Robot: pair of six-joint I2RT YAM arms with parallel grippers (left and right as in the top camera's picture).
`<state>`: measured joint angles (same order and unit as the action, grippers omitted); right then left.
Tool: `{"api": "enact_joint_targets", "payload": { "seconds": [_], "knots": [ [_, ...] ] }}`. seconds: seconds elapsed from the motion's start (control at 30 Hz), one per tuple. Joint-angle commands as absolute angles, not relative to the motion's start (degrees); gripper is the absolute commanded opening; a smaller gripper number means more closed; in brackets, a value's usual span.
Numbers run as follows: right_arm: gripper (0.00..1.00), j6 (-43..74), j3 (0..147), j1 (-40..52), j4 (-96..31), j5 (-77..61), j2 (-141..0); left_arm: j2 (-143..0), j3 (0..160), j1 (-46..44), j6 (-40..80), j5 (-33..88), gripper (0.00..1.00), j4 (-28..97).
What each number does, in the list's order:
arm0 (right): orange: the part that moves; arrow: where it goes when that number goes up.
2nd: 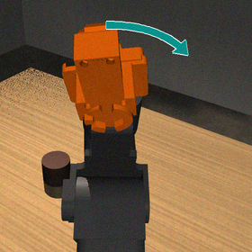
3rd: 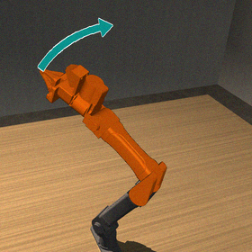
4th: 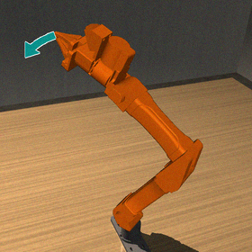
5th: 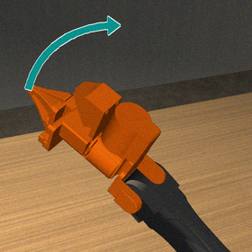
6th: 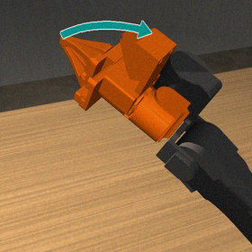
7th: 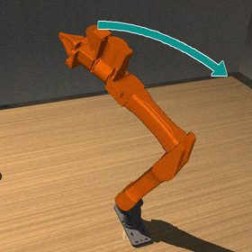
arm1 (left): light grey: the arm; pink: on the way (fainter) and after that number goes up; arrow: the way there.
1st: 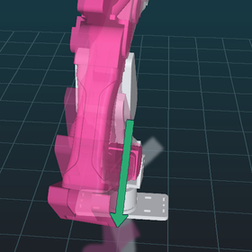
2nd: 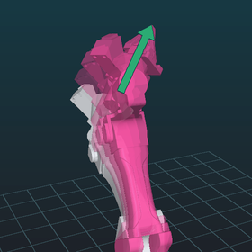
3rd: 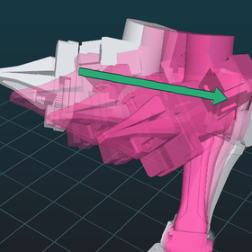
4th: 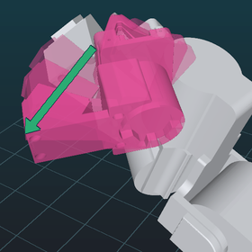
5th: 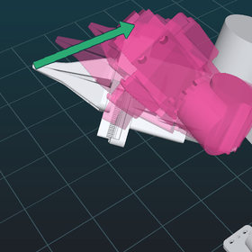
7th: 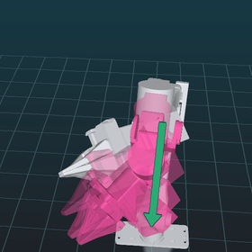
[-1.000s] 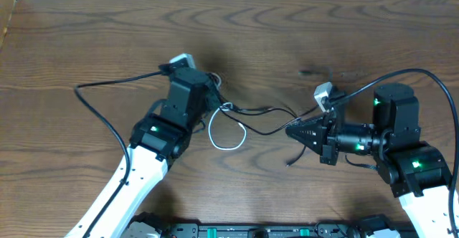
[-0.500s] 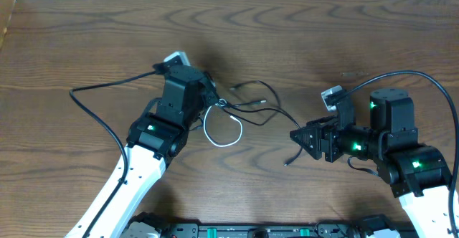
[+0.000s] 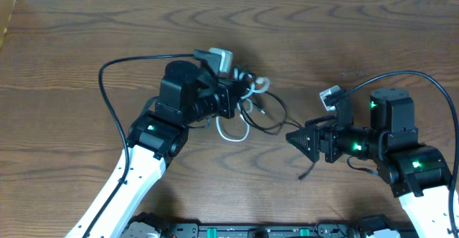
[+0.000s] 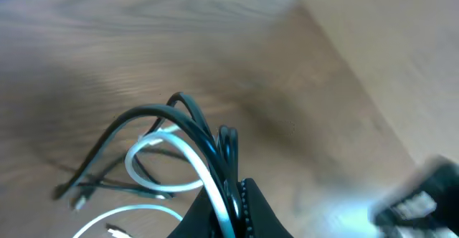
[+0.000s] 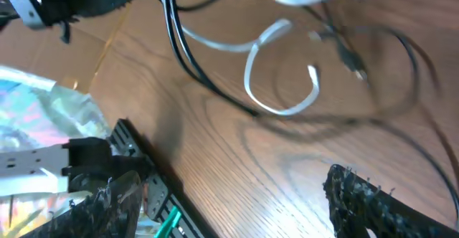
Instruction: Untangle cables
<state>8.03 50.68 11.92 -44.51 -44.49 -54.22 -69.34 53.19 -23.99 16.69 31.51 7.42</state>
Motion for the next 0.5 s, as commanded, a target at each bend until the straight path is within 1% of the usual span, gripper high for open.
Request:
{"api": "enact_joint_targets", "payload": {
  "seconds": [0.0, 0.1, 0.23, 0.33, 0.37, 0.47],
  "knots": [
    [0.77, 6.6, 51.3, 12.3, -43.0, -48.4, -53.6, -69.2, 53.8, -23.7, 8.5, 45.9, 0.07, 6.7],
    [0.76, 6.6, 51.3, 12.3, -41.6, -48.8, -53.6, -69.2, 53.8, -23.7, 7.0, 50.4, 0.08, 6.6],
    [0.75, 6.3, 51.3, 12.3, -40.8, -50.9, -53.6, -69.2, 53.8, -23.7, 7.1, 52.1, 0.07, 5.4],
    [0.75, 1.9, 51.3, 12.4, -40.7, -54.7, -53.6, -69.2, 53.8, -23.7, 8.9, 54.1, 0.07, 1.8],
    [0.78, 0.3, 51.3, 12.4, -40.7, -56.0, -53.6, -69.2, 53.8, -23.7, 9.4, 56.2, 0.08, -0.3],
    [0.89, -3.4, 51.3, 12.4, -40.1, -58.3, -53.6, -69.2, 53.8, -23.7, 11.4, 61.5, 0.07, -6.4]
  ]
}}
